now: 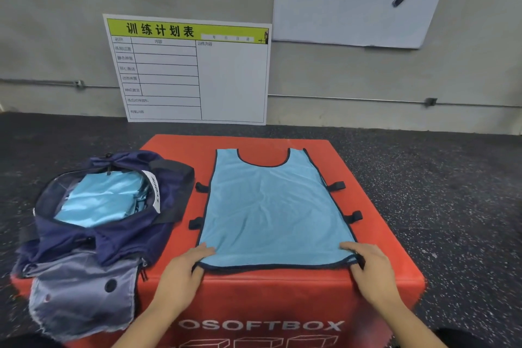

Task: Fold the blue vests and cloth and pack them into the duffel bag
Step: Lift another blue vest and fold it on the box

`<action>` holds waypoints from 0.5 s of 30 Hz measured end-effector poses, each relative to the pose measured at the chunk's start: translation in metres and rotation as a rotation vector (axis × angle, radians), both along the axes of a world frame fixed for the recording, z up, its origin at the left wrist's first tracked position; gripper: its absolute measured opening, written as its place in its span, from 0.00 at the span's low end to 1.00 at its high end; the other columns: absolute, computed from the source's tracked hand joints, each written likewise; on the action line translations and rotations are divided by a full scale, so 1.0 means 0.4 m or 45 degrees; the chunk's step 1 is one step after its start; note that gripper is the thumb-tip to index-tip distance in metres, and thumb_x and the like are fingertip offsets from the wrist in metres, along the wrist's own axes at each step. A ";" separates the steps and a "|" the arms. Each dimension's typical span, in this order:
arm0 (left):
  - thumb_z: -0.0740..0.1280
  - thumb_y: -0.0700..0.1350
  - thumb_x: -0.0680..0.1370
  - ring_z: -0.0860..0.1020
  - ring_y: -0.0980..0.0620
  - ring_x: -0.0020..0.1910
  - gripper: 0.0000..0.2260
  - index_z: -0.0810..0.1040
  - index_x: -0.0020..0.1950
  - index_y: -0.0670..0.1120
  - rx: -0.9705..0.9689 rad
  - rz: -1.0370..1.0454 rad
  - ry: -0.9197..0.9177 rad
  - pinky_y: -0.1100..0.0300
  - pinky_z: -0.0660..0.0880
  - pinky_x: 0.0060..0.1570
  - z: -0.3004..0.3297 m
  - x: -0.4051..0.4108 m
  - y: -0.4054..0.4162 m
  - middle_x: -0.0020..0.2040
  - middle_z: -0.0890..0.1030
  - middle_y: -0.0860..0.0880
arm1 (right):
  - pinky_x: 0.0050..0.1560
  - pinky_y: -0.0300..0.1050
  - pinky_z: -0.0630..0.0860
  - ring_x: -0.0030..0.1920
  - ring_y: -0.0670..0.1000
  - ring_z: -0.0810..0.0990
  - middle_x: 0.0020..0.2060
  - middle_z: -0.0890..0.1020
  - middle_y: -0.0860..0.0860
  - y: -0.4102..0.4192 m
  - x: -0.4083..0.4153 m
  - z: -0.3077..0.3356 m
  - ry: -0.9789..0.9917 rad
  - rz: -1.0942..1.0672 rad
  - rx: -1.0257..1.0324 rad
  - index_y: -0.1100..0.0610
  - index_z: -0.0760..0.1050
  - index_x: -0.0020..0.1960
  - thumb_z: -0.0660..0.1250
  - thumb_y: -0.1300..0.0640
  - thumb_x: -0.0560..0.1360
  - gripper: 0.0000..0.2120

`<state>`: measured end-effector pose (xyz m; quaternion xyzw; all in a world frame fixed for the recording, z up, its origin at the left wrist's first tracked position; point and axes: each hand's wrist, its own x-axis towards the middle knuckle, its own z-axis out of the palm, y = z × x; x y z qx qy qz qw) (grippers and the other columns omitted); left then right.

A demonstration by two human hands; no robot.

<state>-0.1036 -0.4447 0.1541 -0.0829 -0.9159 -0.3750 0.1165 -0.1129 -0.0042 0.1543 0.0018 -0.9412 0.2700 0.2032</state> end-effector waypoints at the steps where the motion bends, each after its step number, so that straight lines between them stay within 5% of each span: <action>1: 0.66 0.27 0.72 0.71 0.62 0.68 0.29 0.82 0.61 0.59 -0.003 0.005 -0.021 0.74 0.59 0.67 0.005 0.002 -0.011 0.66 0.77 0.57 | 0.64 0.51 0.74 0.58 0.46 0.78 0.51 0.82 0.38 0.004 0.001 0.001 -0.016 0.021 -0.022 0.39 0.82 0.56 0.72 0.70 0.68 0.28; 4: 0.68 0.28 0.73 0.71 0.62 0.70 0.28 0.81 0.57 0.62 0.016 0.000 -0.062 0.76 0.58 0.67 0.009 0.003 -0.047 0.65 0.80 0.58 | 0.62 0.39 0.71 0.57 0.41 0.77 0.52 0.81 0.38 0.014 0.009 0.004 -0.034 0.093 -0.094 0.35 0.81 0.53 0.73 0.70 0.70 0.29; 7: 0.71 0.29 0.73 0.74 0.63 0.67 0.26 0.83 0.53 0.63 -0.019 0.001 -0.071 0.79 0.60 0.65 0.017 0.012 -0.080 0.55 0.81 0.71 | 0.58 0.25 0.65 0.56 0.35 0.75 0.51 0.81 0.37 0.025 0.027 0.013 -0.042 0.145 -0.097 0.35 0.81 0.52 0.75 0.67 0.72 0.25; 12: 0.77 0.33 0.71 0.80 0.64 0.55 0.22 0.85 0.47 0.63 -0.078 -0.051 -0.118 0.70 0.72 0.60 0.066 0.042 -0.128 0.49 0.84 0.65 | 0.50 0.28 0.68 0.50 0.38 0.77 0.46 0.84 0.38 0.041 0.068 0.062 -0.255 0.248 -0.059 0.34 0.82 0.51 0.74 0.61 0.75 0.19; 15: 0.78 0.46 0.73 0.80 0.66 0.49 0.09 0.87 0.46 0.61 -0.148 -0.237 -0.241 0.66 0.75 0.55 0.139 0.076 -0.142 0.47 0.84 0.68 | 0.45 0.34 0.70 0.41 0.40 0.78 0.41 0.85 0.37 0.057 0.108 0.111 -0.511 0.452 -0.110 0.42 0.85 0.49 0.73 0.60 0.77 0.12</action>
